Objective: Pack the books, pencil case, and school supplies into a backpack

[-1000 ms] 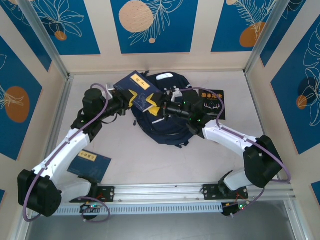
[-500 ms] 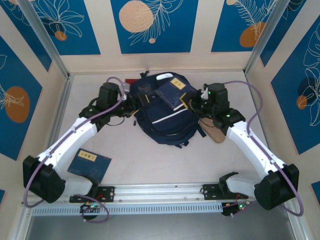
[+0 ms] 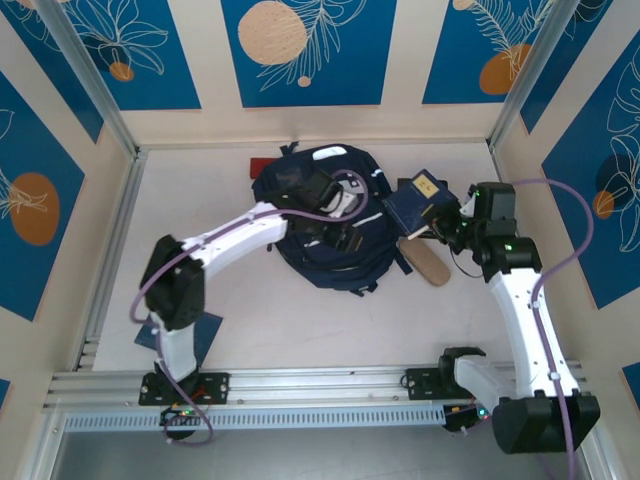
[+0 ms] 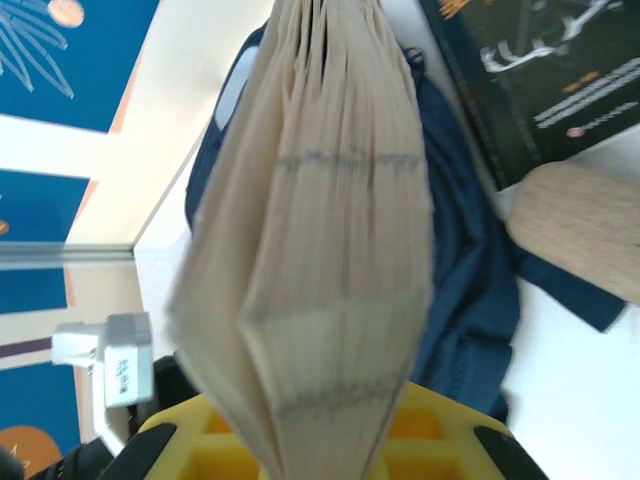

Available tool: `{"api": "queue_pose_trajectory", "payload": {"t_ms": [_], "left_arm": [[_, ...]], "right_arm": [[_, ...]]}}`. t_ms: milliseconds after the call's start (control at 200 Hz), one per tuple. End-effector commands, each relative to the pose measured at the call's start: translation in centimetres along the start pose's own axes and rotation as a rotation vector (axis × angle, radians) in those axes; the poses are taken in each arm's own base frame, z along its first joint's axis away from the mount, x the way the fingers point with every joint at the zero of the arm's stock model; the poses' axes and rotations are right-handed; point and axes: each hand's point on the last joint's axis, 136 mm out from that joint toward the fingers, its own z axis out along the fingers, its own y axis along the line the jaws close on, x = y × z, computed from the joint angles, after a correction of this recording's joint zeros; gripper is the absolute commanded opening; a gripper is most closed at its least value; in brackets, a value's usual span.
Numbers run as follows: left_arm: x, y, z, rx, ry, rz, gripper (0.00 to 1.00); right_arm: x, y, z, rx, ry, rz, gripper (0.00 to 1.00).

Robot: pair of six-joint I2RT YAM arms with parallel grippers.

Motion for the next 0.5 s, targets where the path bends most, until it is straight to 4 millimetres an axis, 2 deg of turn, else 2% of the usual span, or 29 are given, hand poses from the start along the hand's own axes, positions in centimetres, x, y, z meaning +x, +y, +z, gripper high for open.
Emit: {"api": "queue_pose_trajectory", "payload": {"t_ms": [0, 110, 225, 380, 495], "left_arm": [[-0.1, 0.6, 2.3, -0.075, 0.07, 0.166, 0.7], [-0.5, 0.7, 5.2, -0.084, 0.102, 0.194, 0.67], [-0.7, 1.0, 7.2, -0.095, 0.124, 0.209, 0.66], [-0.3, 2.3, 8.9, -0.159, 0.156, 0.231, 0.65], [0.4, 2.6, 9.5, -0.171, 0.183, 0.24, 0.6]], "right_arm": [[1.1, -1.6, -0.7, 0.0, 0.037, 0.007, 0.09], [1.1, -2.6, -1.0, 0.006, 0.036, 0.037, 0.09], [1.1, -3.1, -1.1, 0.004, 0.038, 0.058, 0.09], [1.1, -3.3, -1.2, 0.001, 0.041, 0.067, 0.09], [1.0, -3.3, -1.2, 0.001, 0.039, 0.073, 0.09]]}}
